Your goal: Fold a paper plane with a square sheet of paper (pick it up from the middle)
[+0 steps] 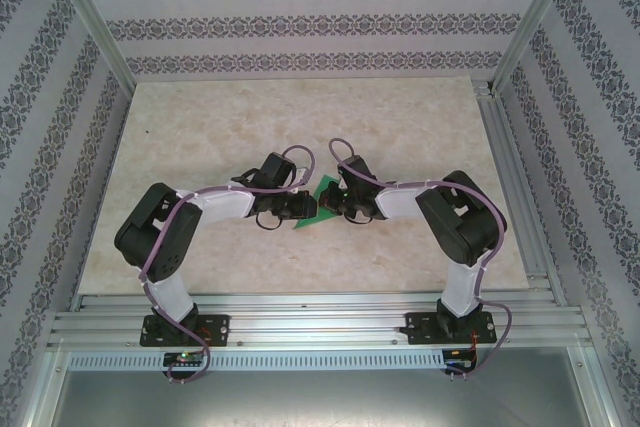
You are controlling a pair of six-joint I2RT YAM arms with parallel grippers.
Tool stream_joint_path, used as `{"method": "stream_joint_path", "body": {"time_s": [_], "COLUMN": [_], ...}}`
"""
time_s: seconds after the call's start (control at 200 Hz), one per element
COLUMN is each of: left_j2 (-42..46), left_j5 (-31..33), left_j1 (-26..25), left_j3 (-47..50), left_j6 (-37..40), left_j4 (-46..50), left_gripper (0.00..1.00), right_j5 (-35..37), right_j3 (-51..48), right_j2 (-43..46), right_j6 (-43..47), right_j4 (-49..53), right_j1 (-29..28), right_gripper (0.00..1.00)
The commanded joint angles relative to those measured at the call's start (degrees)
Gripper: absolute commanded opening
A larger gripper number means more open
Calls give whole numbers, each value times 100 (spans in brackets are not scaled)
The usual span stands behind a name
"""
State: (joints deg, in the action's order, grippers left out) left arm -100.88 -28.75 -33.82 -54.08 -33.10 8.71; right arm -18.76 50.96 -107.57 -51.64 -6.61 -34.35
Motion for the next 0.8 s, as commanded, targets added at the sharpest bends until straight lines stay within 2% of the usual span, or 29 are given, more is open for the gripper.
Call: {"method": "stream_joint_path", "body": {"time_s": [0.0, 0.12, 0.33, 0.794], "left_j2": [-153, -289, -451, -508], "left_j5": [-248, -174, 404, 890], "left_j1": [-34, -28, -29, -28], "left_j3": [-225, -312, -427, -393], "left_j6": [13, 170, 316, 504], "left_j4": [189, 392, 700, 1015], "left_gripper": [17, 17, 14, 10], "right_j5": [283, 285, 294, 353], "right_j3": [-80, -46, 3, 76], "right_j2": [-412, -449, -482, -523], "right_j6": [-99, -120, -96, -79], "right_j4": [676, 759, 900, 1047], "right_j1": [69, 70, 71, 74], "right_gripper": [1, 1, 1, 2]}}
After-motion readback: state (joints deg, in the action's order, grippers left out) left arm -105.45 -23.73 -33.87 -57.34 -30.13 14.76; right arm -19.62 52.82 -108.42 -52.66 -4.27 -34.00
